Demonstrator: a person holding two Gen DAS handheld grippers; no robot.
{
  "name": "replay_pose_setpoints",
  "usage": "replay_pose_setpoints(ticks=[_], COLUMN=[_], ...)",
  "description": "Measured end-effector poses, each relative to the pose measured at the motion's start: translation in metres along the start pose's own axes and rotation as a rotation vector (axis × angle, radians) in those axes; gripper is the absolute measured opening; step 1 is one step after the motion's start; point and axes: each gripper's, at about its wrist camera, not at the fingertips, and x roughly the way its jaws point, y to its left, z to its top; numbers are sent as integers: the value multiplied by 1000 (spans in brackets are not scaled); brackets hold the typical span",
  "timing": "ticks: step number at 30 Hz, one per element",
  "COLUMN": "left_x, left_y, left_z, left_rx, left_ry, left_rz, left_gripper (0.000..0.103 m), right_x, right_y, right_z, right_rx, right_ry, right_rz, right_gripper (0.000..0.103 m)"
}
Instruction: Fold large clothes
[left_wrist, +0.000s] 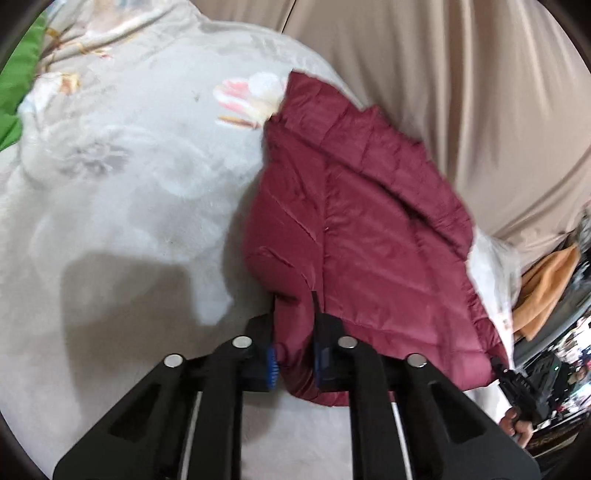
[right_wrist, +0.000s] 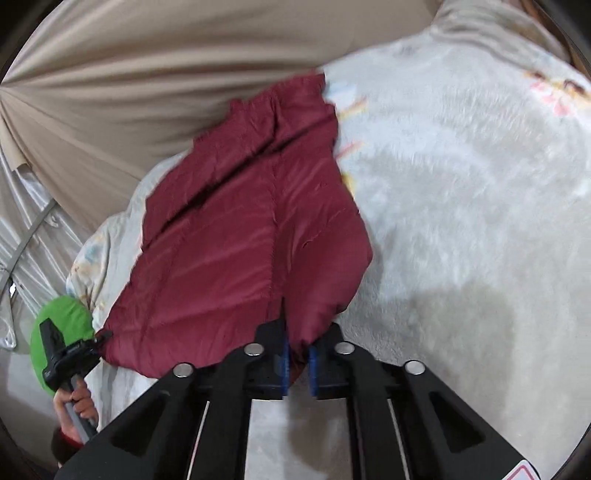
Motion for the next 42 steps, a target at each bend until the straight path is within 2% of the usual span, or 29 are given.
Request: replay_pose_setpoints(ticks=[5, 7, 11, 14, 16, 19, 20, 23, 27, 31, 36, 42], left_x=[-57, -83, -158, -207, -235, -250, -249, -230, -166, -100, -24, 52], left_y=[-17, -22, -30, -37, -43, -54, -58, -60, -67, -73, -67, -54], left_z=[-20, -32, -61, -73, -75, -69, -66, -52, -29, 0, 33, 45], left_rx=[62, 82, 116, 131, 134, 145, 148, 151, 152, 179, 170, 174], left_ry=[-45, -72, -189, -297, -363, -416, -421, -389, -286, -223, -139, -51], left_rz=[-55, -85, -195, -238, -268, -283, -280, -224, -116, -16, 90, 186], left_gripper=[8, 8, 7, 7, 7, 7, 7, 7, 8, 8, 8, 9], right_x=[-62, -97, -172, -225, -253, -269, -267, -247, -196, -144, -75, 1], right_y=[19, 22, 28, 38, 52, 66, 66, 56, 25, 3, -7, -25], right_z=[-24, -42, -76, -95, -102, -101, -98, -83, -52, -16, 31, 53], right_rx=[-54, -72, -127, -188, -236, -271, -261, -192, -34, 70, 92, 138], right_ry=[-114, -190, -375, -519, -602, -672, -670, -607, -469, -389, -288, -173], right_rz=[68, 122, 230, 307, 328, 323, 315, 252, 213, 179, 69, -55], right_gripper=[3, 3, 3, 3, 3, 3, 3, 3, 3, 3, 3, 3])
